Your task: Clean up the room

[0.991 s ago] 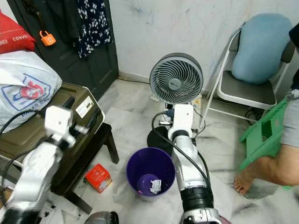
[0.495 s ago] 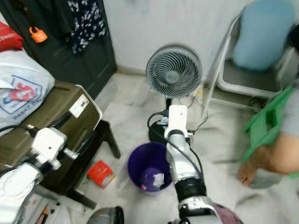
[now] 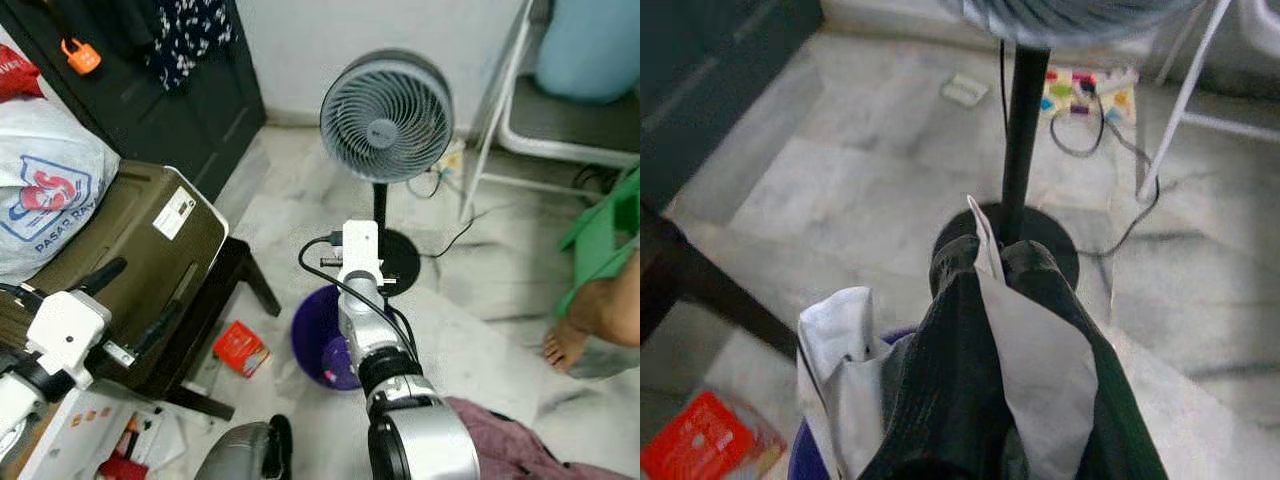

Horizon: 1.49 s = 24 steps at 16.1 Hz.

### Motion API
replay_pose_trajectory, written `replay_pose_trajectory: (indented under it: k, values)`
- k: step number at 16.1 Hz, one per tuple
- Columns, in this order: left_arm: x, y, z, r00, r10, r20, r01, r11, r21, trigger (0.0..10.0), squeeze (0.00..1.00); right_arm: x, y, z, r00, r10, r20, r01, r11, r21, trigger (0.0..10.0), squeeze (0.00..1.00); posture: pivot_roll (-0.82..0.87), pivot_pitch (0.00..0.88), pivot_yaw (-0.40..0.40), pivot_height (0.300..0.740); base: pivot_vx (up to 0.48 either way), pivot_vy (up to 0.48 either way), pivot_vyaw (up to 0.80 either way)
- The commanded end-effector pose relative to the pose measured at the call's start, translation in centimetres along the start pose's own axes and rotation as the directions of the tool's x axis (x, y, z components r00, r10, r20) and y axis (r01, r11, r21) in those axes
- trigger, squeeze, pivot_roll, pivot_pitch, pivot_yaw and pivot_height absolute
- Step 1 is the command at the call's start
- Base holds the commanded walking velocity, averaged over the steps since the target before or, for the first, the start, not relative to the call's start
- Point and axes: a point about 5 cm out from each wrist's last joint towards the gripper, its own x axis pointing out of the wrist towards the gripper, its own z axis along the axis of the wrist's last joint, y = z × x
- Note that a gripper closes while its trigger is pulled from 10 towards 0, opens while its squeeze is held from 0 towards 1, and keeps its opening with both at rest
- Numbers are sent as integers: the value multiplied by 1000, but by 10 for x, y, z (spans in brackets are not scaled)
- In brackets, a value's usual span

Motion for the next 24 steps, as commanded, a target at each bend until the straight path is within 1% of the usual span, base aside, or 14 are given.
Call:
replay_pose_trajectory:
  k: [1,4,5,9,11,13,14,15,18,20,21,22,24]
  values:
    - [-4,6,2,1000,3,-16,-3,1000,9,10000,0,0,6,1,1000,-3,-7,3,1000,0,10000,0,358,233,175,740,0,0,0]
    - [-5,6,4,1000,-15,-25,15,1000,2,10000,0,4,-3,-8,996,-55,-70,55,998,-2,10000,0,353,239,178,740,0,0,0]
    - [-3,4,5,1000,-18,-24,18,1000,-3,10000,0,4,-9,-10,994,-79,-74,79,997,-9,10000,0,353,237,176,740,0,0,0]
    - [0,4,5,999,-23,-22,23,1000,-8,10000,0,5,-18,-15,987,-134,-84,130,990,-47,10000,0,351,229,169,740,0,0,0]
    - [1,6,5,1000,-5,-23,4,1000,-8,10000,0,5,-19,-16,987,-138,-87,137,990,-21,10000,0,355,224,168,740,0,0,0]
    - [0,7,5,1000,10,-25,-10,1000,-6,10000,0,6,-13,-8,994,-95,-57,98,994,46,10000,0,356,220,169,740,0,0,0]
    - [0,7,5,1000,12,-26,-12,1000,-5,10000,0,6,-5,-2,998,-53,-33,56,995,88,10000,0,356,220,172,740,0,0,0]
    - [0,7,5,1000,13,-27,-13,1000,-5,10000,0,5,0,2,999,-32,-9,33,996,86,10000,0,355,221,172,740,0,0,0]
    - [2,5,7,1000,10,-23,-10,1000,-9,10000,0,2,19,8,999,41,22,-43,995,94,10000,0,347,224,173,740,0,0,0]
    - [3,5,8,1000,15,-21,-15,1000,-13,10000,0,-1,24,5,998,67,22,-68,994,82,10000,0,342,226,174,740,0,0,0]
    - [3,5,8,1000,15,-21,-16,1000,-13,10000,0,-2,25,2,997,73,13,-74,994,84,10000,243,342,226,175,740,0,0,0]
    - [3,5,8,1000,15,-21,-15,1000,-13,10000,0,-2,26,1,997,78,11,-79,993,85,10000,992,341,227,175,740,0,0,0]
    - [3,6,7,1000,15,-23,-16,1000,-13,10000,0,-3,27,0,996,88,10,-88,992,87,10000,1000,342,227,177,740,0,0,0]
